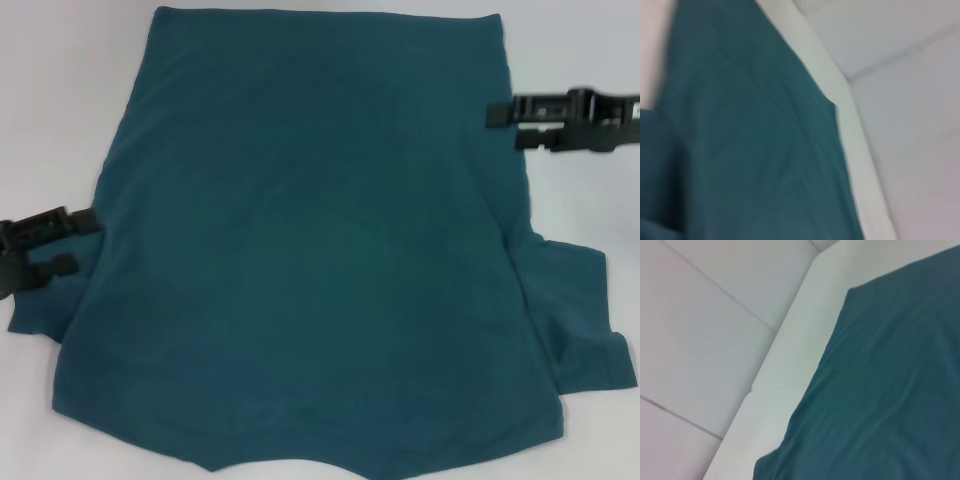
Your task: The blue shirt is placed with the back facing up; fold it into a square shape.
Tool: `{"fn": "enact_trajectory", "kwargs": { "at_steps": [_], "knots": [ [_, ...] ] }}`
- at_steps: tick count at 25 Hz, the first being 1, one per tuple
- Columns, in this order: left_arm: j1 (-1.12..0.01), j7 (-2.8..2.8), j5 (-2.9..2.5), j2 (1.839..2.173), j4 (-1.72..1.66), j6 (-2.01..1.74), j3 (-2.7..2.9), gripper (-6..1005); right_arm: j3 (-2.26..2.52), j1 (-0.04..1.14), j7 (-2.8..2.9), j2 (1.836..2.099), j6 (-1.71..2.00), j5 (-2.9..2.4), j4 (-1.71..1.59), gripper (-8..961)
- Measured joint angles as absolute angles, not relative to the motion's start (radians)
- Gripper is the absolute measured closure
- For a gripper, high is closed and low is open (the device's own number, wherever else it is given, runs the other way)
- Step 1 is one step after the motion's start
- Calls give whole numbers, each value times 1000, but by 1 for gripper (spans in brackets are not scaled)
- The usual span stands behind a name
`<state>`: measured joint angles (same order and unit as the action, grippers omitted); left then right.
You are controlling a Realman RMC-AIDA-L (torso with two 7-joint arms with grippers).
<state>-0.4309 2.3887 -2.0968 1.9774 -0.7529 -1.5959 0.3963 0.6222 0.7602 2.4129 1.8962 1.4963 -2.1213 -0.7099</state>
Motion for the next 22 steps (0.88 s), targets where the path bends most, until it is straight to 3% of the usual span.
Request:
{"fn": "enact_trajectory", "kwargs": {
  "at_steps": [3, 10, 22],
  "knots": [
    [-415, 2386, -2098, 1970, -727, -1531, 390, 75, 627, 779, 2431, 1881, 1496, -2121, -701, 39],
    [-391, 2331, -2095, 1970, -725, -1433, 386, 79, 630, 786, 2437, 1881, 1489, -2121, -699, 39],
    [-390, 2087, -2099, 2002, -685, -1224, 402, 85, 623, 773, 2438, 1880, 1487, -2120, -689, 39]
  ]
}}
